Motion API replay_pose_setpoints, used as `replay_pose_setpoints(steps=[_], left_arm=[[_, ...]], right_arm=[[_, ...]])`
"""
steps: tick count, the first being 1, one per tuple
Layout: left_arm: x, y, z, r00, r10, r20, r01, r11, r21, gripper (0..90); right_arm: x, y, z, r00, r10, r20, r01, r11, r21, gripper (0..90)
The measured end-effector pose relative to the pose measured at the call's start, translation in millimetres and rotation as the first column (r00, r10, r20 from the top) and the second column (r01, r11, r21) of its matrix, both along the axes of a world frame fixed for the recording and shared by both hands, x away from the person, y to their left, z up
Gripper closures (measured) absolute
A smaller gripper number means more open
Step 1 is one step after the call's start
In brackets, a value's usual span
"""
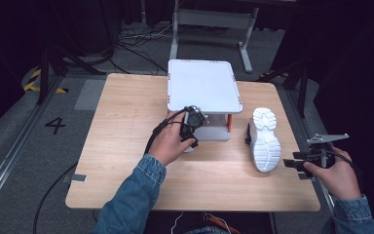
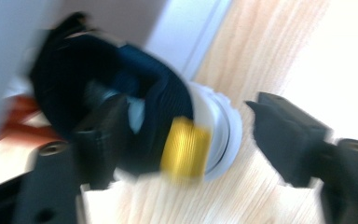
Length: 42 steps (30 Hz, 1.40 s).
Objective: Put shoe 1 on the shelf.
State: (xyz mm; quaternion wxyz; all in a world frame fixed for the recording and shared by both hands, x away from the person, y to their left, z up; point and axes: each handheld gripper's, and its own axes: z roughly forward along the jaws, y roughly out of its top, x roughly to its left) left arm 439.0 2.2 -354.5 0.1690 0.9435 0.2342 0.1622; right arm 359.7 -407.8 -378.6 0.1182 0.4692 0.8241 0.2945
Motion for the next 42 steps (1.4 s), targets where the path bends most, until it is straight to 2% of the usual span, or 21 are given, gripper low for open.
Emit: replay_pose_setpoints(steps=[1, 3, 5, 7, 9, 10, 11, 14, 16, 18, 21, 22, 23, 25, 26, 28, 30, 32, 35, 39, 42], left_arm=[[-5.2, 3.6, 6.3, 1.0, 0.006, 0.006, -0.006, 0.9998, -0.02, 31.9], [-17.0, 10.5, 17.8, 0.9998, 0.022, 0.002, -0.022, 0.9986, -0.048, 32.8], [-28.0, 16.2, 24.6, 0.9992, 0.022, -0.033, -0.024, 0.9986, -0.047, 39.6], [-35.3, 19.0, 23.1, 0.9962, -0.009, -0.087, 0.008, 0.9999, -0.014, 45.3], [-37.6, 19.7, 13.6, 0.9841, -0.059, -0.167, 0.062, 0.9981, 0.008, 50.1], [-36.7, 19.3, 5.8, 0.9801, -0.075, -0.184, 0.077, 0.997, 0.006, 50.3], [-35.3, 18.7, 0.9, 0.9816, -0.068, -0.178, 0.07, 0.9975, 0.005, 50.3], [-27.2, 17.0, -15.2, 0.9884, -0.024, -0.15, 0.031, 0.9986, 0.044, 51.1], [-21.9, 15.3, -22.1, 0.9926, -0.046, -0.112, 0.05, 0.9982, 0.033, 51.5], [-16.8, 13.7, -26.3, 0.9967, -0.039, -0.071, 0.04, 0.999, 0.019, 50.8], [-11.4, 14.3, -27.6, 0.9971, -0.053, -0.055, 0.054, 0.9985, 0.012, 56.2], [-9.0, 15.1, -29.5, 0.9975, -0.061, -0.035, 0.061, 0.998, 0.015, 56.2], [-4.6, 16.7, -32.6, 0.998, -0.064, 0.003, 0.063, 0.9972, 0.04, 56.9], [1.3, 18.3, -37.2, 0.9972, -0.045, 0.06, 0.041, 0.9969, 0.067, 55.8], [4.7, 19.1, -39.7, 0.9947, -0.033, 0.097, 0.026, 0.9973, 0.068, 54.2], [9.1, 19.3, -44.0, 0.9892, -0.018, 0.146, 0.013, 0.9992, 0.037, 50.6], [12.8, 17.5, -47.4, 0.9849, -0.023, 0.171, 0.021, 0.9997, 0.012, 48.7], [17.2, 14.4, -51.9, 0.9782, -0.057, 0.2, 0.058, 0.9983, 0.004, 45.5], [20.8, 11.5, -54.6, 0.9732, -0.077, 0.217, 0.076, 0.997, 0.012, 42.0], [26.7, 8.4, -56.6, 0.9699, -0.075, 0.232, 0.073, 0.9972, 0.017, 39.5], [27.2, 6.7, -57.8, 0.9643, -0.092, 0.248, 0.081, 0.9953, 0.053, 38.8]], right_arm=[[1.6, 1.1, 0.3, 1.0, 0.008, 0.001, -0.008, 1.0, 0.002, 42.4], [3.9, 3.1, 1.3, 0.9999, 0.014, 0.003, -0.014, 1.0, 0.007, 42.4], [6.7, 4.4, 2.1, 0.9998, 0.021, 0.006, -0.021, 1.0, 0.006, 42.5], [9.6, 6.4, 3.0, 0.9995, 0.029, 0.009, -0.03, 1.0, 0.01, 42.7], [11.7, 8.5, 3.7, 0.9993, 0.036, 0.011, -0.036, 0.999, 0.005, 42.7], [12.6, 10.2, 3.9, 0.9991, 0.041, 0.011, -0.041, 0.999, 0.006, 42.7], [13.8, 12.3, 3.8, 0.9986, 0.05, 0.015, -0.05, 0.999, 0.004, 42.7], [14.5, 17.0, 3.6, 0.9979, 0.065, 0.007, -0.065, 0.998, 0.003, 43.3], [14.7, 17.4, 2.7, 0.9974, 0.072, 0.009, -0.072, 0.997, -0.004, 43.9], [14.1, 16.3, 2.2, 0.9974, 0.072, 0.006, -0.072, 0.997, -0.009, 44.1], [12.0, 13.7, 1.6, 0.9981, 0.061, 0.003, -0.061, 0.998, -0.009, 44.0], [10.3, 12.5, 1.7, 0.9987, 0.05, 0.001, -0.05, 0.999, -0.002, 43.8], [9.2, 11.1, 1.8, 0.9989, 0.046, 0.004, -0.046, 0.999, 0.0, 43.8], [5.9, 8.3, 1.9, 0.9994, 0.034, 0.004, -0.034, 0.999, 0.0, 43.8], [4.9, 7.3, 1.6, 0.9994, 0.033, 0.007, -0.033, 0.999, 0.0, 43.8], [2.0, 5.3, 0.5, 0.9997, 0.023, 0.005, -0.023, 1.0, 0.0, 43.8], [-0.1, 3.8, 0.0, 0.9999, 0.016, 0.002, -0.016, 1.0, -0.002, 43.9], [-2.3, 2.0, -0.6, 0.9999, 0.009, 0.006, -0.009, 1.0, -0.003, 44.0], [-5.3, 0.0, -0.8, 1.0, 0.001, 0.008, -0.001, 1.0, -0.008, 44.2], [-10.2, -3.0, -0.9, 0.9999, -0.012, 0.01, 0.012, 1.0, -0.007, 44.2], [-12.0, -3.5, -1.1, 0.9998, -0.016, 0.009, 0.016, 1.0, -0.006, 44.2]])
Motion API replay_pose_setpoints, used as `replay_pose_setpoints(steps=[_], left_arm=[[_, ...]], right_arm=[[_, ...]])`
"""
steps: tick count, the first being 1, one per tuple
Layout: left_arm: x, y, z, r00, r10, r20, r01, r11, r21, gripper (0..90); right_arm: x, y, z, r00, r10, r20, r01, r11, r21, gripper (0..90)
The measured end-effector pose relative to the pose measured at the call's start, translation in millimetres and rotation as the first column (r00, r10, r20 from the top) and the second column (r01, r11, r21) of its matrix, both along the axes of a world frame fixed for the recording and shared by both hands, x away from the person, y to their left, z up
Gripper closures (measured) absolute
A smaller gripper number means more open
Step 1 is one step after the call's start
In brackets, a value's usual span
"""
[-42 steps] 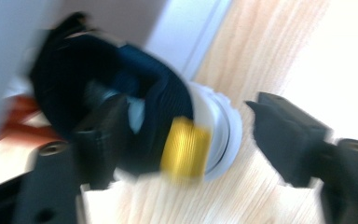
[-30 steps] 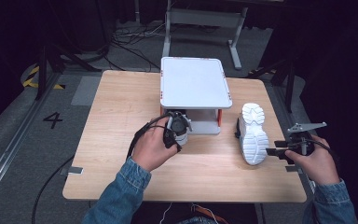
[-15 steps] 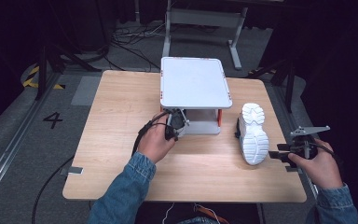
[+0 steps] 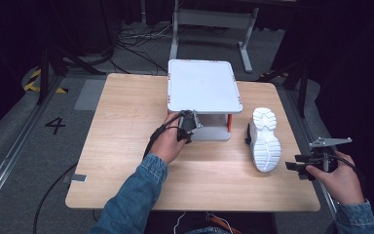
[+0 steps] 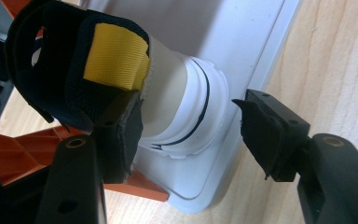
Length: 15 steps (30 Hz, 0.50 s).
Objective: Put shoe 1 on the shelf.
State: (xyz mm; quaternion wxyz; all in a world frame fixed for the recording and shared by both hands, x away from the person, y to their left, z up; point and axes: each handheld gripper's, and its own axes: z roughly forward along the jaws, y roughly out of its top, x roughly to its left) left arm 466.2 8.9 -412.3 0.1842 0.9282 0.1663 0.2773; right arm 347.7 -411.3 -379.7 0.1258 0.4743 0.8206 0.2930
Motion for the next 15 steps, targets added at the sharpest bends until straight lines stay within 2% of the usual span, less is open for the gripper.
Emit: replay_pose_setpoints(steps=[2, 5, 7, 8, 9, 10, 11, 12, 15], left_arm=[[-0.1, -0.3, -1.4, 0.9999, 0.002, 0.017, -0.003, 0.999, 0.044, 38.1], [-0.7, 0.4, -2.9, 0.9997, 0.002, 0.025, -0.004, 0.9984, 0.056, 36.4], [-1.9, 2.0, -3.8, 0.9995, 0.015, 0.029, -0.018, 0.9944, 0.104, 33.9], [-2.7, 3.1, -4.2, 0.9995, 0.025, 0.019, -0.027, 0.9945, 0.101, 33.9], [-4.1, 4.1, -4.0, 0.999, 0.044, -0.014, -0.043, 0.9972, 0.061, 32.6], [-4.1, 4.1, -4.0, 0.999, 0.044, -0.014, -0.043, 0.9972, 0.061, 30.9], [-5.9, 6.2, -2.3, 0.9977, 0.043, -0.053, -0.043, 0.9991, 0.0, 30.9], [-8.6, 7.5, 0.7, 0.9965, 0.041, -0.073, -0.044, 0.9983, -0.038, 30.7], [-21.9, 11.4, 17.2, 0.9899, 0.084, -0.115, -0.094, 0.9915, -0.09, 30.0]], right_arm=[[0.0, 0.7, -0.3, 1.0, 0.006, 0.006, -0.006, 1.0, -0.002, 44.0], [0.7, 3.3, 0.2, 0.9999, 0.013, 0.008, -0.013, 1.0, 0.003, 43.6], [2.2, 4.9, 0.3, 0.9998, 0.018, 0.01, -0.018, 1.0, 0.004, 43.5], [3.7, 6.0, 0.3, 0.9997, 0.022, 0.013, -0.022, 1.0, 0.003, 43.4], [4.5, 7.3, 0.3, 0.9997, 0.023, 0.012, -0.023, 1.0, 0.003, 43.3], [4.5, 7.3, 0.3, 0.9997, 0.023, 0.012, -0.023, 1.0, 0.003, 43.3], [5.6, 8.5, 0.3, 0.9996, 0.026, 0.011, -0.026, 1.0, 0.007, 43.3], [6.9, 9.9, 0.7, 0.9995, 0.029, 0.009, -0.029, 1.0, 0.009, 43.2], [10.7, 12.2, 1.8, 0.9989, 0.042, 0.02, -0.042, 0.999, 0.013, 43.0]])
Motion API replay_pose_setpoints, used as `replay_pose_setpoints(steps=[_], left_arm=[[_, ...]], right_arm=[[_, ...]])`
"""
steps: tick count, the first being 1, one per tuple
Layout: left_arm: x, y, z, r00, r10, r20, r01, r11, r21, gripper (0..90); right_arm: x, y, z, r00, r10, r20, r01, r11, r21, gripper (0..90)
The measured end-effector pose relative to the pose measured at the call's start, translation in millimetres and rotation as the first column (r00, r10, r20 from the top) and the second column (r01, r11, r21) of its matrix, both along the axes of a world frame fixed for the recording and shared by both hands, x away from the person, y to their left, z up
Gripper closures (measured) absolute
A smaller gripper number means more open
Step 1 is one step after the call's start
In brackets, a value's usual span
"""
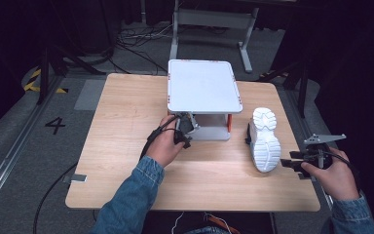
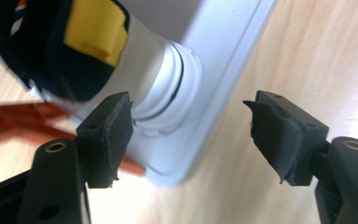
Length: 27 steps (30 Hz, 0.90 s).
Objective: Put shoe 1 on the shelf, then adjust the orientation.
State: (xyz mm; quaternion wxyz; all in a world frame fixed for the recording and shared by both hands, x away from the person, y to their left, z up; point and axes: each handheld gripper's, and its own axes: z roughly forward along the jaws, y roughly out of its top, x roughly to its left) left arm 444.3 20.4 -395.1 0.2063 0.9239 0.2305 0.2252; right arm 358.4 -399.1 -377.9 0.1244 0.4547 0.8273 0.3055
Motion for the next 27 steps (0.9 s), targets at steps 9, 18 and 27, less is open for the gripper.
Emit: replay_pose_setpoints(steps=[9, 18, 27], left_arm=[[-37.4, 30.4, 52.9, 0.9873, 0.119, -0.106, -0.134, 0.9797, -0.149, 27.7], [-53.0, 69.1, 54.9, 0.972, 0.157, -0.175, -0.169, 0.9838, -0.058, 22.1], [-57.6, 110.3, 36.2, 0.9296, 0.292, -0.224, -0.309, 0.95, -0.044, 22.8]], right_arm=[[8.7, 7.6, 5.6, 0.9975, 0.019, 0.069, -0.019, 1.0, 0.006, 40.5], [18.1, 16.0, 8.6, 0.9931, 0.009, 0.117, -0.014, 0.999, 0.046, 35.9], [37.0, 26.8, 10.5, 0.9908, 0.024, 0.133, -0.027, 0.999, 0.021, 51.9]])
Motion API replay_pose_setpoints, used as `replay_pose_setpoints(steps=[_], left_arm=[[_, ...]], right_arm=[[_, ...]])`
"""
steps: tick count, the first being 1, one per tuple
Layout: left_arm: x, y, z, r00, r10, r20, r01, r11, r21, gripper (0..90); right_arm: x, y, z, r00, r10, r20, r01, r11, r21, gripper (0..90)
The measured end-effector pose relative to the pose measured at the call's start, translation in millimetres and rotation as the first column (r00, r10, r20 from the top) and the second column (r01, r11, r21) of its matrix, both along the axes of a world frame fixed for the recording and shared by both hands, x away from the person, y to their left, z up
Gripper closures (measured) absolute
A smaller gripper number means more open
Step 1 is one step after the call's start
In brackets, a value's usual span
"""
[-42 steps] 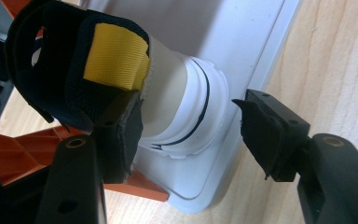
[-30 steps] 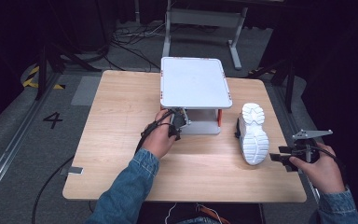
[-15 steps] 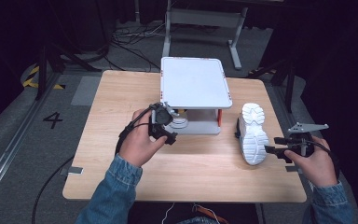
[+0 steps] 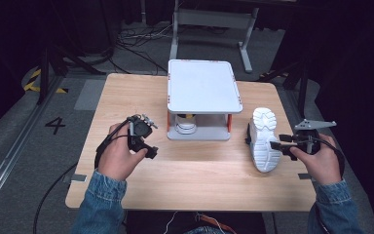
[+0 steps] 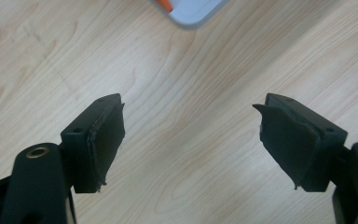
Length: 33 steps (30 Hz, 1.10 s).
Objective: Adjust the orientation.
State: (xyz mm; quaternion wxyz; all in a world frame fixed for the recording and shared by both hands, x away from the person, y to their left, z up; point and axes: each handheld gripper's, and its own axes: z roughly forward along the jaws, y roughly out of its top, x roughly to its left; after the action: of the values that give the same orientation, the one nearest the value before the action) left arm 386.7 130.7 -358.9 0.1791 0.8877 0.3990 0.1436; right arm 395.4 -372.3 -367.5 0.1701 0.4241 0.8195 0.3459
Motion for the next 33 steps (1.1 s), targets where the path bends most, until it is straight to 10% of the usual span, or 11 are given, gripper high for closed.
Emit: replay_pose_setpoints(steps=[7, 17, 33], left_arm=[[-7.1, 9.1, -4.4, 0.9997, 0.021, 0.011, -0.021, 0.9985, -0.051, 25.8], [-12.4, 11.6, -4.8, 0.9992, 0.028, 0.028, -0.027, 0.9991, -0.032, 24.4], [2.9, -13.6, -1.1, 0.9986, -0.03, 0.044, 0.032, 0.9984, -0.046, 24.4]], right_arm=[[22.1, 1.7, -10.8, 0.9994, 0.008, 0.034, -0.006, 0.999, -0.05, 64.4], [38.8, 8.6, -26.0, 0.9997, 0.022, 0.004, -0.022, 0.999, -0.045, 60.1], [27.6, -30.5, -41.3, 0.9958, -0.081, -0.041, 0.08, 0.997, -0.019, 55.1]])
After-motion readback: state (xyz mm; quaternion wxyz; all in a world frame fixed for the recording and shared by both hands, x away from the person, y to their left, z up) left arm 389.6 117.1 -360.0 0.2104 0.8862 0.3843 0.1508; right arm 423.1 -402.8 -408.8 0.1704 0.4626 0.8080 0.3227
